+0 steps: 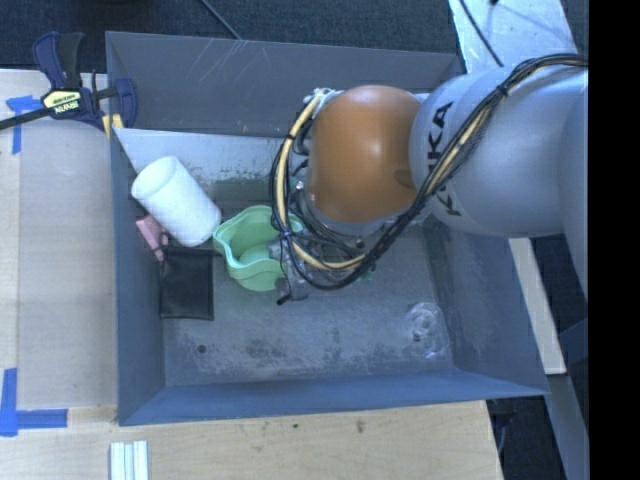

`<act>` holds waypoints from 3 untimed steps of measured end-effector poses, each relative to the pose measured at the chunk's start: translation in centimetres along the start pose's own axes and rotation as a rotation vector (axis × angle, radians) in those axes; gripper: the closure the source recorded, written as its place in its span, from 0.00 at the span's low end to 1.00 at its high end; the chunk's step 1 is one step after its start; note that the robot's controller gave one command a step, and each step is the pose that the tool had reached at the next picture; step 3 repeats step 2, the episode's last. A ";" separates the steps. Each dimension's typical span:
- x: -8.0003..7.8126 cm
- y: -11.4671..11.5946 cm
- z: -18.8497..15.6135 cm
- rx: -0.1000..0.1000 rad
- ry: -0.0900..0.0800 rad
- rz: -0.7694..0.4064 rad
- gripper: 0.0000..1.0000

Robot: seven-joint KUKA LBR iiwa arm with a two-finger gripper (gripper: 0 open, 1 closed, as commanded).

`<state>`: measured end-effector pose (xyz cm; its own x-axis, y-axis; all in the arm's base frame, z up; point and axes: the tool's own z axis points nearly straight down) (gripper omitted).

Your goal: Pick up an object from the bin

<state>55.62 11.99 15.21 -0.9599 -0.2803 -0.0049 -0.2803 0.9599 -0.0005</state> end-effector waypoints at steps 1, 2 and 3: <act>-1.3 1.4 -3.6 0.001 0.002 -0.069 1.00; -1.5 0.5 -7.8 -0.003 0.007 -0.050 1.00; -1.5 0.5 -7.8 -0.003 0.007 -0.050 1.00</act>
Offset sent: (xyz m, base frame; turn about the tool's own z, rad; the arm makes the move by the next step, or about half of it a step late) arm 0.0167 -0.0013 0.0985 -0.0354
